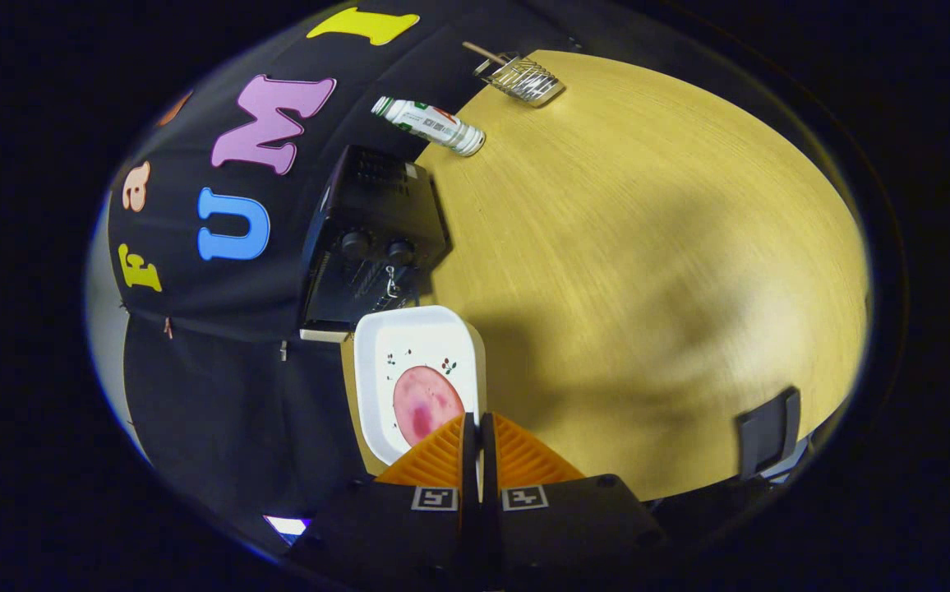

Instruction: Open the toaster oven, put the food inside, and close the toaster oven door.

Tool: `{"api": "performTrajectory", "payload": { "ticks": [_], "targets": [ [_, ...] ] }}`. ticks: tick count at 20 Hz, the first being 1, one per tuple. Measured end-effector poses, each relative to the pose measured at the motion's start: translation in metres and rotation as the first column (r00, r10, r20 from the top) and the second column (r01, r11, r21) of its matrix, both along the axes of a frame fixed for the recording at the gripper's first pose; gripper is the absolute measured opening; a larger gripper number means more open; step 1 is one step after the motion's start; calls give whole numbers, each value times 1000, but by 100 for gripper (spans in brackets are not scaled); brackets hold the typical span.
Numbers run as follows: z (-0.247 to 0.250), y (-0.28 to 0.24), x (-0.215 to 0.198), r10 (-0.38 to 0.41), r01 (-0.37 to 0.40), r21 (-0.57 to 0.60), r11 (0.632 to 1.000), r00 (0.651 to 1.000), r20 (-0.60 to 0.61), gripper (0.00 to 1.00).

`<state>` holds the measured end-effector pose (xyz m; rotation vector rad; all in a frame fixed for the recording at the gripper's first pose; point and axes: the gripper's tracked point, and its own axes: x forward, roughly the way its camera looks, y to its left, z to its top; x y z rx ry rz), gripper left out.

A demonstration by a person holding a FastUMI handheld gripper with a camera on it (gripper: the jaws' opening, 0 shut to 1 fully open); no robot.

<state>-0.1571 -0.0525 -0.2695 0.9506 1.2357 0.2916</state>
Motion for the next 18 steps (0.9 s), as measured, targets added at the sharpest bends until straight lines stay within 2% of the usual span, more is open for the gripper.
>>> {"api": "performTrajectory", "payload": {
  "ticks": [3, 7, 11, 15, 18],
  "targets": [
    [8, 40, -7, -60, 61, 33, 998, 997, -41, 5],
    [8, 90, -13, -78, 79, 18, 997, 995, -60, 5],
    [2, 136, -4, -166, 169, 11, 986, 980, -110, 5],
    [-3, 176, 27, -269, 272, 8, 962, 957, -110, 5],
    [-10, 198, 59, -381, 383, -8, 924, 918, -110, 5]
  ]
}}
